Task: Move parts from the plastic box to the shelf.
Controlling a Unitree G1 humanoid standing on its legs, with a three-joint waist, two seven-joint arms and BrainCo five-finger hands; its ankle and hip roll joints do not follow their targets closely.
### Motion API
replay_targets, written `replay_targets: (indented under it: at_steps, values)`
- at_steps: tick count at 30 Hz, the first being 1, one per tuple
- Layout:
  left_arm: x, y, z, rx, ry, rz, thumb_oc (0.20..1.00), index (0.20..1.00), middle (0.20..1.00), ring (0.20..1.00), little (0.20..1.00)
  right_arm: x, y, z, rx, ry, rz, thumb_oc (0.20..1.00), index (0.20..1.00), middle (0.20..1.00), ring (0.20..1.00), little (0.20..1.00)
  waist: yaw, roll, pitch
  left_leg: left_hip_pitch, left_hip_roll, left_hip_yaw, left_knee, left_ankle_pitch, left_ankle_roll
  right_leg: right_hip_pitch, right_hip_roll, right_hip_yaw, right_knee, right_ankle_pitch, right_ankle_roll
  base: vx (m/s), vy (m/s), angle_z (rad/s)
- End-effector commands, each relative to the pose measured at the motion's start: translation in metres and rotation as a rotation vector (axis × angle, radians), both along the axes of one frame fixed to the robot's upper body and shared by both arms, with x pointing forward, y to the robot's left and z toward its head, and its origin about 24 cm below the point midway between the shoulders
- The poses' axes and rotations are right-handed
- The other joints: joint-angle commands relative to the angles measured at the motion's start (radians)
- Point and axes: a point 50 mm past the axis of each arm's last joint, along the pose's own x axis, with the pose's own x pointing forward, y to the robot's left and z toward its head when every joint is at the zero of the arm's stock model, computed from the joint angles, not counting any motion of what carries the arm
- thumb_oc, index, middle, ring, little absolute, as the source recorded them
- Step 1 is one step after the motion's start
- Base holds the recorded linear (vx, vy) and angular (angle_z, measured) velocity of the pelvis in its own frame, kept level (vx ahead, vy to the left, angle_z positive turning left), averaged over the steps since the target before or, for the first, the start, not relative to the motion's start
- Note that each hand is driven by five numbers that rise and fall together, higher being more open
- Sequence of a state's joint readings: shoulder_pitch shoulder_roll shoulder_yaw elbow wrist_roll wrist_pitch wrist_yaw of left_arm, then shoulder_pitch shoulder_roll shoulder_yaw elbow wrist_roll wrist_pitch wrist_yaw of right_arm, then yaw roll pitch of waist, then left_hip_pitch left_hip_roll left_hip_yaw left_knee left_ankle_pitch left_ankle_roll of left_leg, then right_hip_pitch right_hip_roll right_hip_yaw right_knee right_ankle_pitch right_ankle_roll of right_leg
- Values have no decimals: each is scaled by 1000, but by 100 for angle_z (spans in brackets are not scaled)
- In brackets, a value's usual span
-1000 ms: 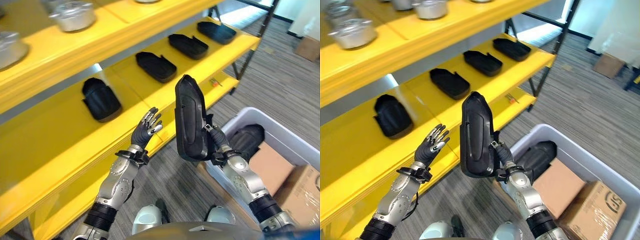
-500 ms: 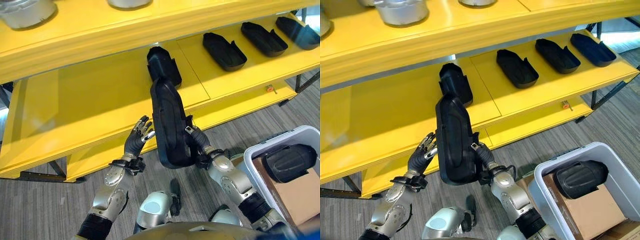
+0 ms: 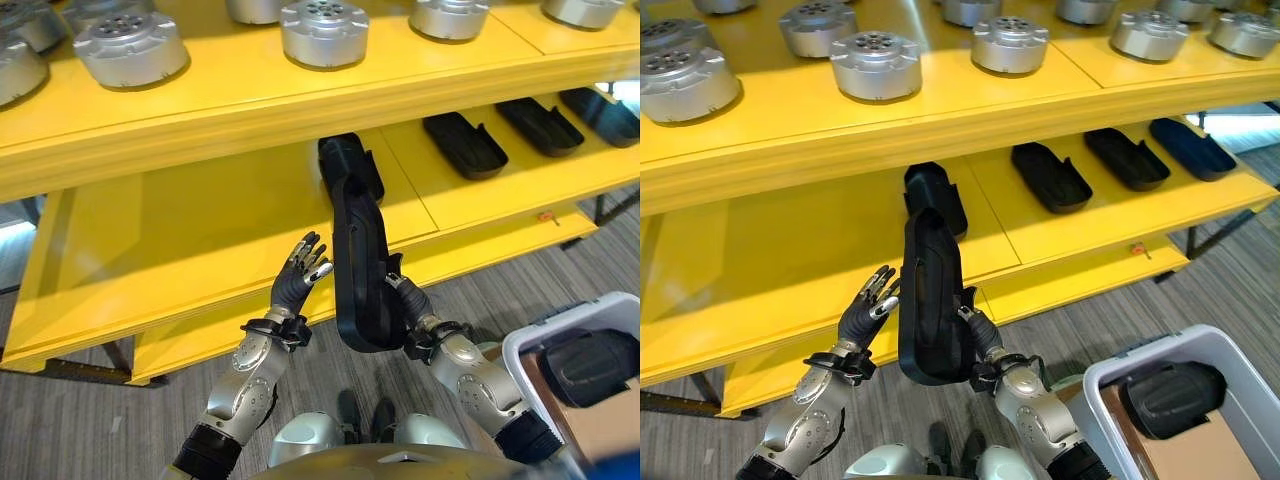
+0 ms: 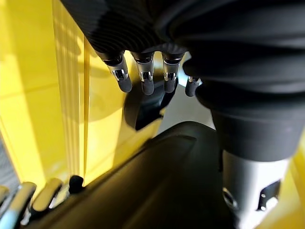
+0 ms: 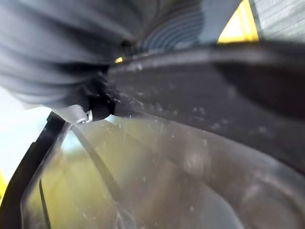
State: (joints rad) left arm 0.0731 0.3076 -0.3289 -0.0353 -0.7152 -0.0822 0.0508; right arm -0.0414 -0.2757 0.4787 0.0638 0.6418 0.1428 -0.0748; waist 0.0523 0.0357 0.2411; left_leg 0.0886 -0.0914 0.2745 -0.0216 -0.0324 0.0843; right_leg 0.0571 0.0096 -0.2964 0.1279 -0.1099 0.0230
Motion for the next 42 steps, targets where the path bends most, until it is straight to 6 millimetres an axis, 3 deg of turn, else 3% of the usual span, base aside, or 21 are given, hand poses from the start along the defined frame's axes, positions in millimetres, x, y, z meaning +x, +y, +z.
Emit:
replay_targets:
  at_steps: [1, 3, 5, 6, 8, 9, 13, 15, 19, 20, 21, 22, 23, 27, 29, 31, 39, 42]
  values:
    - [2, -7, 21, -14, -105, -16, 1000, 1000, 1000, 1000, 1000, 16, 28, 43, 142, -222, 71, 200, 200, 200, 200, 200, 13, -44, -4, 59, 33, 78, 17, -39, -65, 7, -32, -37, -97, 112, 79, 93, -112, 38]
    - [2, -7, 20, -23, -98, -25, 1000, 1000, 1000, 1000, 1000, 18, 28, 45, 127, -241, 73, 200, 200, 200, 200, 200, 15, -47, -6, 48, 41, 100, 56, -52, -73, 25, -38, -58, -110, 105, 68, 94, -104, 17]
    - [1, -14, 20, -52, -104, -96, 1000, 1000, 1000, 1000, 1000, 28, 23, 48, 100, -265, 29, 200, 200, 200, 200, 200, -1, -51, 4, -15, 160, 216, 253, -107, -110, 73, -80, -102, -111, 70, 46, 163, -121, 30]
    - [2, -14, 21, -56, -109, -107, 1000, 1000, 1000, 1000, 1000, 31, 22, 49, 107, -264, 22, 200, 200, 200, 200, 200, -10, -49, 3, -19, 200, 234, 269, -101, -111, 72, -87, -111, -87, 51, 32, 130, 58, 98]
    - [2, -12, 24, -71, -126, -96, 1000, 1000, 1000, 1000, 1000, 33, 21, 48, 91, -253, 16, 200, 200, 200, 200, 200, -16, -45, -2, -3, 235, 231, 271, -89, -116, 69, -95, -119, -44, 17, 10, 127, 148, 58]
    - [1, -7, 24, -98, -116, -50, 1000, 1000, 1000, 1000, 1000, 33, 18, 43, 75, -238, 26, 200, 200, 200, 200, 200, -12, -46, -4, -11, 270, 194, 318, -57, -134, 74, -96, -105, -12, -16, -12, 91, 126, -40]
    - [0, -4, 23, -101, -102, -22, 1000, 1000, 1000, 1000, 1000, 31, 19, 41, 69, -233, 40, 200, 200, 200, 200, 200, -7, -51, -15, -18, 326, 152, 368, -8, -154, 61, -107, -91, 40, -55, -30, 58, 141, -43]
    - [-1, -6, 18, -107, -86, -34, 1000, 1000, 1000, 1000, 1000, 29, 15, 39, 52, -213, 34, 200, 200, 200, 200, 200, -16, -47, -28, -8, 425, 97, 341, 106, -190, 15, -149, -76, 148, -106, -49, 13, 544, -31]
    - [-1, -7, 16, -124, -83, -20, 1000, 1000, 1000, 1000, 1000, 30, 12, 37, 37, -196, 29, 200, 200, 200, 200, 200, -28, -40, -34, 5, 456, 82, 308, 157, -208, -17, -182, -74, 204, -123, -48, -35, 412, -11]
    - [0, -6, 16, -113, -94, -2, 1000, 1000, 1000, 1000, 1000, 30, 10, 36, 32, -192, 29, 200, 200, 200, 200, 200, -32, -34, -31, -20, 460, 66, 321, 173, -212, -24, -194, -62, 228, -132, -45, -45, 630, 6]
    - [2, -3, 14, -101, -88, 12, 1000, 1000, 1000, 1000, 1000, 30, 5, 33, 28, -179, 28, 200, 200, 200, 200, 200, -37, -23, -32, 1, 434, 107, 289, 108, -199, -29, -224, -81, 262, -144, -23, -29, 501, 17]
    - [2, -3, 14, -101, -88, 12, 1000, 1000, 1000, 1000, 1000, 30, 5, 33, 28, -179, 28, 200, 200, 200, 200, 200, -37, -23, -32, 1, 434, 107, 289, 108, -199, -29, -224, -81, 262, -144, -23, -8, 544, 24]
    - [3, -3, 11, -78, -66, 18, 1000, 1000, 1000, 1000, 1000, 28, 2, 29, 28, -168, 27, 200, 200, 200, 200, 200, -35, -12, -31, 10, 393, 113, 266, 55, -187, -24, -237, -85, 271, -139, -2, -2, 348, 39]
    - [-1, 0, 8, -24, -55, -23, 1000, 1000, 1000, 1000, 1000, 23, 3, 25, 37, -159, 2, 200, 200, 200, 200, 200, -12, -12, -22, 31, 300, 88, 202, -36, -142, -10, -248, -75, 248, -86, 53, -17, 359, 40]
    - [-3, 2, 8, -16, -64, -30, 1000, 1000, 1000, 1000, 1000, 23, 3, 25, 47, -152, -9, 200, 200, 200, 200, 200, 2, -9, -19, 28, 282, 74, 175, -22, -125, -10, -241, -75, 220, -50, 60, -62, 265, 33]
    - [-7, 4, 7, -25, -58, -29, 1000, 1000, 1000, 1000, 1000, 24, 7, 24, 50, -150, -11, 200, 200, 200, 200, 200, 28, -18, -9, 35, 264, 56, 143, -17, -113, 1, -249, -69, 176, -14, 92, -53, 308, 56]
    - [-3, -1, 14, -12, -77, -39, 1000, 1000, 1000, 1000, 1000, 24, 16, 32, 30, -190, 11, 200, 200, 200, 200, 200, 81, -39, 24, 4, 206, 60, 142, -35, -71, 15, -296, -95, 103, 51, 144, -99, 241, 9]
    - [-4, -3, 10, 7, -55, -56, 1000, 1000, 1000, 1000, 1000, 25, 18, 33, 30, -197, 5, 200, 200, 200, 200, 200, 102, -42, 34, 16, 192, 75, 129, -47, -70, 21, -309, -140, 106, 64, 156, -42, 123, 10]
